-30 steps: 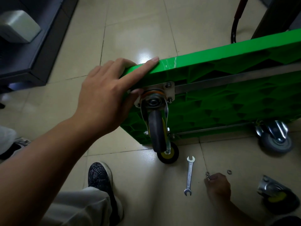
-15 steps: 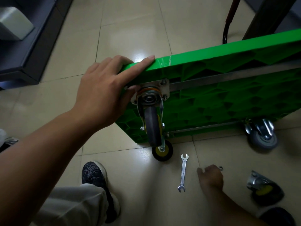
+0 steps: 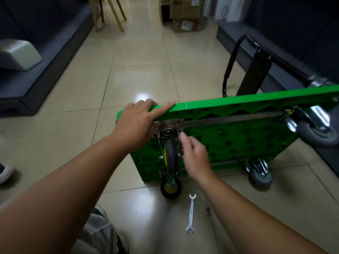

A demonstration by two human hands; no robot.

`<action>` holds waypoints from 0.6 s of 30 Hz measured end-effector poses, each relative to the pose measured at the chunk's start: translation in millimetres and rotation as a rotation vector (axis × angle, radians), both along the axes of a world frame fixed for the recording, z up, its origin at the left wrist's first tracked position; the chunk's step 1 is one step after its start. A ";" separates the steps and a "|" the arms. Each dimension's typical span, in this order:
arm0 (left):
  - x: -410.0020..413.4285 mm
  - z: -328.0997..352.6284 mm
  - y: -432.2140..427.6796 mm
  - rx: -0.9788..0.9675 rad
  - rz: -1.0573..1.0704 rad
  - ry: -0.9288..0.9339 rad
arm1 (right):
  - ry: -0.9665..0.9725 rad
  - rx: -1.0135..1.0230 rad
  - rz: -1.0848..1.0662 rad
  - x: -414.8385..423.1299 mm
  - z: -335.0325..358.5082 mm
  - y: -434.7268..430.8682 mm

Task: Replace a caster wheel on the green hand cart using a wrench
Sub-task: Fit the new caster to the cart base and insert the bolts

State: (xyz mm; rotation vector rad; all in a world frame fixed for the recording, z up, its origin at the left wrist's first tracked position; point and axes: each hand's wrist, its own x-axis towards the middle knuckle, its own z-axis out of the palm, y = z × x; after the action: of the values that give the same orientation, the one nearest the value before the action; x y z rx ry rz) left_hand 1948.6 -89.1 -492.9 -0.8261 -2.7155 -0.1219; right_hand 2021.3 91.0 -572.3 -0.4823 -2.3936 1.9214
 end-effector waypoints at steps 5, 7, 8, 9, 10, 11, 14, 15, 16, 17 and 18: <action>-1.0 -3.5 1.6 0.035 0.003 0.016 | -0.137 0.130 0.088 4.3 24.9 -36.7; -1.0 -4.5 1.2 0.042 -0.003 0.018 | -0.155 0.222 0.055 0.4 28.8 -47.0; -1.0 -4.7 1.0 0.045 -0.008 0.016 | -0.159 0.240 0.020 -1.3 31.0 -51.4; -0.9 -4.9 0.9 0.049 -0.009 0.013 | -0.166 0.253 -0.014 -2.8 33.2 -55.3; -0.8 -4.6 0.8 0.052 -0.007 0.011 | -0.178 0.272 -0.040 -4.7 34.9 -58.7; -0.7 -4.6 0.8 0.053 -0.003 0.010 | -0.193 0.296 -0.056 -6.7 36.0 -61.3; -1.4 -5.1 1.2 0.041 0.010 0.016 | -0.244 0.341 -0.079 -12.6 37.3 -64.1; -1.4 -5.2 1.3 0.040 0.010 0.018 | -0.256 0.350 -0.080 -13.8 37.7 -64.2; -1.4 -5.1 1.3 0.040 0.010 0.020 | -0.263 0.360 -0.078 -14.6 37.7 -63.8; -1.3 -5.1 1.2 0.039 0.010 0.022 | -0.266 0.370 -0.076 -15.0 37.5 -63.4; -1.3 -5.0 1.3 0.038 0.010 0.024 | -0.268 0.378 -0.073 -15.0 37.6 -63.1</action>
State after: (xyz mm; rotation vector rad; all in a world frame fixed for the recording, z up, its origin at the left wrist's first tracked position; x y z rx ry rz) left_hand 1947.3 -87.9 -497.9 -0.7984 -2.6856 -0.1595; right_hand 2006.3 27.8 -534.7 -0.8283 -2.7671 1.4000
